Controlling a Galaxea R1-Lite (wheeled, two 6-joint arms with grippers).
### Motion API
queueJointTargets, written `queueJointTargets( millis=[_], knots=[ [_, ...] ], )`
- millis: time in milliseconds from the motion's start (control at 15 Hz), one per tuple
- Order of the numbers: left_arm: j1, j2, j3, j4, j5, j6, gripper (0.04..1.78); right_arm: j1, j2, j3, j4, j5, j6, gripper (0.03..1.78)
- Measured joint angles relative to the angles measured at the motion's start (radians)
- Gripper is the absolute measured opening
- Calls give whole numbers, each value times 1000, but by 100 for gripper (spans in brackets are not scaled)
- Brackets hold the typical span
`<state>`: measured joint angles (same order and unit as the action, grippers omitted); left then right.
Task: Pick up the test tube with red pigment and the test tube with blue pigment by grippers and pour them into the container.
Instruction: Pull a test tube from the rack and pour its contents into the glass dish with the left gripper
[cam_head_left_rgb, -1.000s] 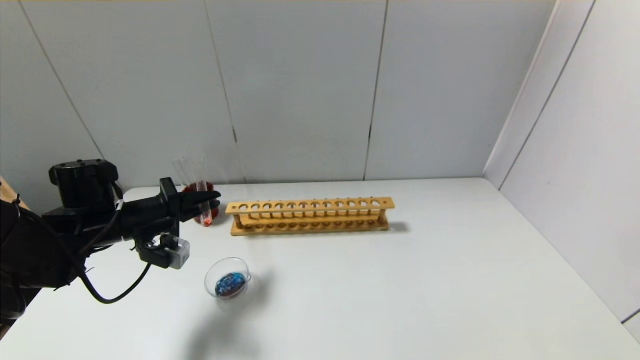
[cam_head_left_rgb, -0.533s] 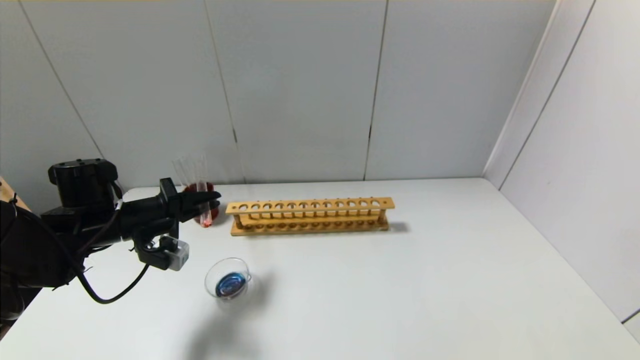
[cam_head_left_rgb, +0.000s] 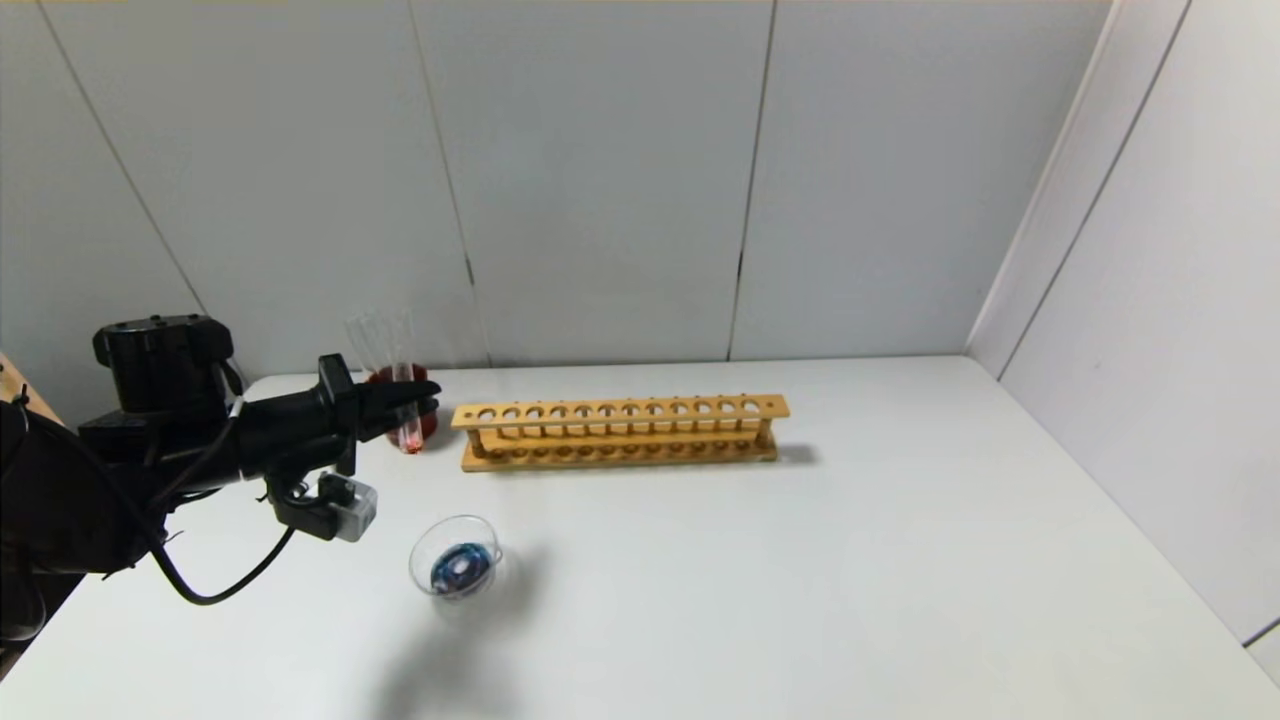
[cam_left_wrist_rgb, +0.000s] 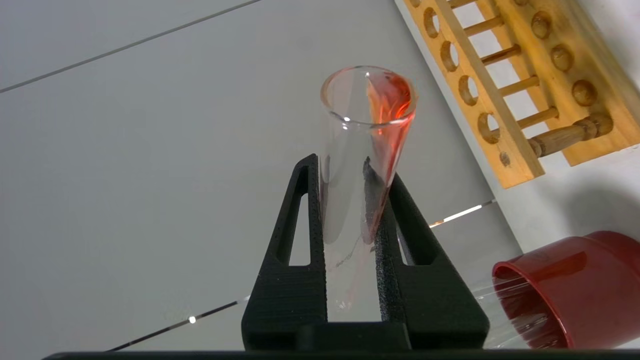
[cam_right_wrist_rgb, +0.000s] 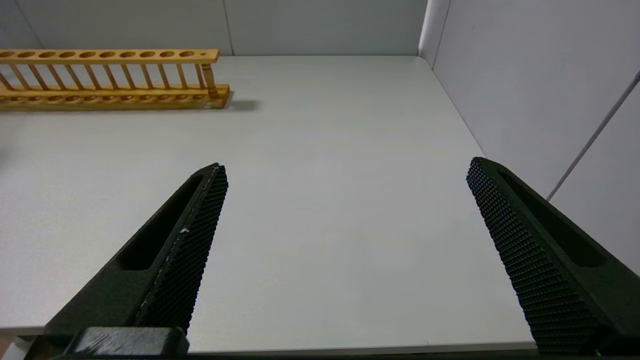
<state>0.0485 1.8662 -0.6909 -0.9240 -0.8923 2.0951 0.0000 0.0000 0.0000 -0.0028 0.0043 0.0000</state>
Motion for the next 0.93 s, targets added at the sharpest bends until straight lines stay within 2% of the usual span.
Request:
queueJointTargets(
  millis=[933],
  knots=[
    [-1, -19, -13, 7, 1, 67, 32, 0, 0, 0, 0, 0, 0, 175]
  ],
)
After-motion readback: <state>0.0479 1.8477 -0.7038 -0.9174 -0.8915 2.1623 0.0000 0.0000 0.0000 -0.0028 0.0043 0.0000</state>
